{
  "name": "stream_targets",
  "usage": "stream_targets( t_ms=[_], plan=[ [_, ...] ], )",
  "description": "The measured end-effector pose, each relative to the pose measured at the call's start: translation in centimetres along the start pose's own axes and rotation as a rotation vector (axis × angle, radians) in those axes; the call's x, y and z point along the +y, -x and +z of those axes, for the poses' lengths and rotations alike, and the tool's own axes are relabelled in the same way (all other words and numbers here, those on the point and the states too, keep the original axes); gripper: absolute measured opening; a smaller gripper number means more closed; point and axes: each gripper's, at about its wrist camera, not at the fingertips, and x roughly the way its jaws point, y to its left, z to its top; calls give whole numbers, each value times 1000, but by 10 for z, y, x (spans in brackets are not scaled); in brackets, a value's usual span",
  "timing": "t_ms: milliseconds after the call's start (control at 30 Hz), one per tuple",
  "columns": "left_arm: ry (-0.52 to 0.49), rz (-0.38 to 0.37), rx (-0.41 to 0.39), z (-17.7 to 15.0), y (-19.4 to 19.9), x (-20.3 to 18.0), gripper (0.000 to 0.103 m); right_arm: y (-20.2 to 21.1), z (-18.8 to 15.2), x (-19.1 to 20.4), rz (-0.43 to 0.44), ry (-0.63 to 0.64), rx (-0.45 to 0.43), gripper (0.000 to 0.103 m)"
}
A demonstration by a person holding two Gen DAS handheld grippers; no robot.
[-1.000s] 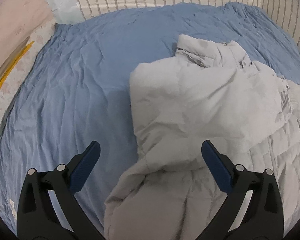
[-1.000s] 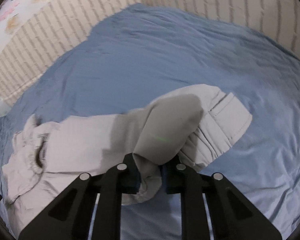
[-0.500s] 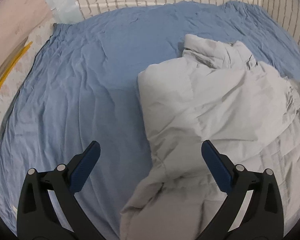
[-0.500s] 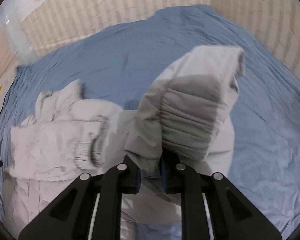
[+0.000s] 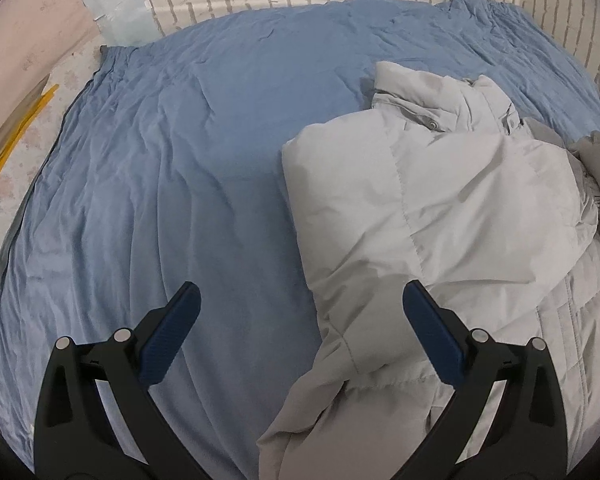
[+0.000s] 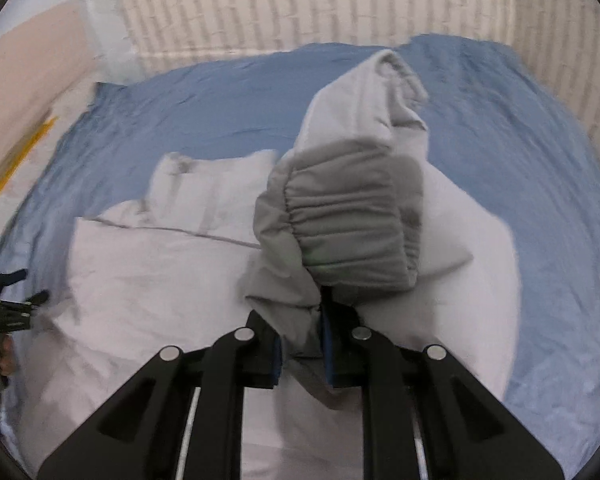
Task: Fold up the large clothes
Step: 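Lift the sleeve with the right tool, lay it across the body, open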
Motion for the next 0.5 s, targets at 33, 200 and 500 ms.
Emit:
stream_targets(
  t_ms=[33, 200, 500],
  plan=[
    [1, -1, -3, 0, 1, 1, 100, -1, 2, 8, 27, 4, 3, 16],
    [18, -6, -7, -2, 7, 12, 100, 2, 10, 56, 158, 60, 6, 16],
    [37, 14, -38, -4, 27, 34, 100, 21, 32, 124, 318, 119, -28, 15]
  ],
)
